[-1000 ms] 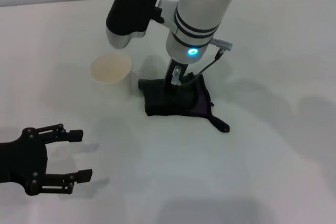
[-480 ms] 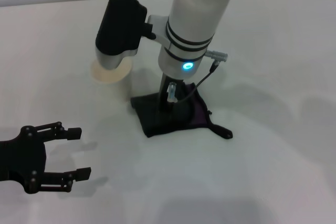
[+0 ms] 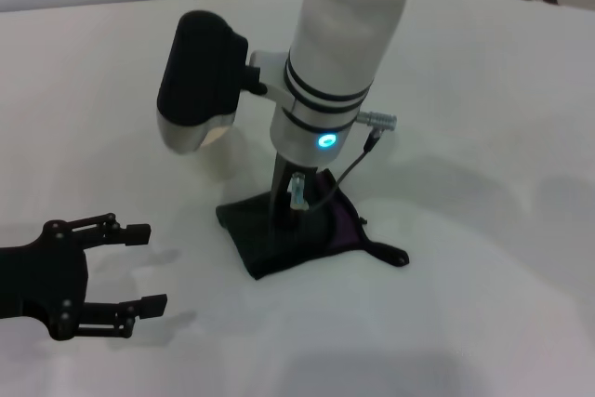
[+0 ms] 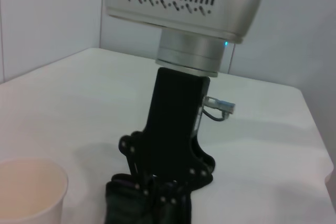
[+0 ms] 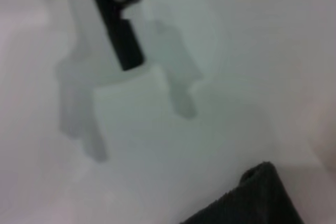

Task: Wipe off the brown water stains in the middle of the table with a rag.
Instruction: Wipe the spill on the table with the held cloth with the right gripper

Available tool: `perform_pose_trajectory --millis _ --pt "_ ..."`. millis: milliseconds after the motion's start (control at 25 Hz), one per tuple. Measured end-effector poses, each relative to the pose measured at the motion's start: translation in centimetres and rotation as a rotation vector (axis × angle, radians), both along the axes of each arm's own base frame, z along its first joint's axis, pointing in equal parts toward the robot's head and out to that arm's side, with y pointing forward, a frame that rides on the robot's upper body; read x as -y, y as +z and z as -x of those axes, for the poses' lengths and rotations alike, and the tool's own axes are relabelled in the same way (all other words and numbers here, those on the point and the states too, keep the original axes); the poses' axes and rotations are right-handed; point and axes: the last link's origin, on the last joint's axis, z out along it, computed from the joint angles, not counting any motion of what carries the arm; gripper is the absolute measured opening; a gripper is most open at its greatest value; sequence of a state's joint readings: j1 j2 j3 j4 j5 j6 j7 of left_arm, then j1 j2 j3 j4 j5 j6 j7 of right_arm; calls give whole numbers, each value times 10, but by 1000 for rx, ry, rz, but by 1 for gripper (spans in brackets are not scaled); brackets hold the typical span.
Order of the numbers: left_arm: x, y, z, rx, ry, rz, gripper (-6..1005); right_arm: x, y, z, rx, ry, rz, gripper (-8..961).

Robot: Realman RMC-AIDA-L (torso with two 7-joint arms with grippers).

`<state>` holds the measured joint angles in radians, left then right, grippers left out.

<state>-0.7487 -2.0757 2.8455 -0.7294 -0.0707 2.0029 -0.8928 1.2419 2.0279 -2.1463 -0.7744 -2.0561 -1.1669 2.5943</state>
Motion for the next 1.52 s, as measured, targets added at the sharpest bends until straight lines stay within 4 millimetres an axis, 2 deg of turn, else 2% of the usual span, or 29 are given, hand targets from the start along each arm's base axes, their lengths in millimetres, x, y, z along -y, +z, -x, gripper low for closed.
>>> perform_pose_trajectory --millis 80,320,640,880,1120,1280,1520 --pt "-1 -1 0 -4 0 -3 861 6 -3 -1 5 11 29 23" --pt "-1 -1 1 -7 2 -5 861 5 -4 -2 7 18 25 23" --pt "0 -2 2 -7 5 1 861 -15 2 -9 41 14 -50 23" --pt "0 -2 2 -7 6 0 861 -38 15 -14 24 10 -152 23" --pt "1 -2 2 -6 10 1 861 -48 18 -17 9 11 -200 23" --pt "1 -2 2 -5 12 1 861 -49 18 -18 10 13 -206 23" --pt "-1 -2 1 -5 5 -1 861 -36 15 -17 7 2 -152 23"
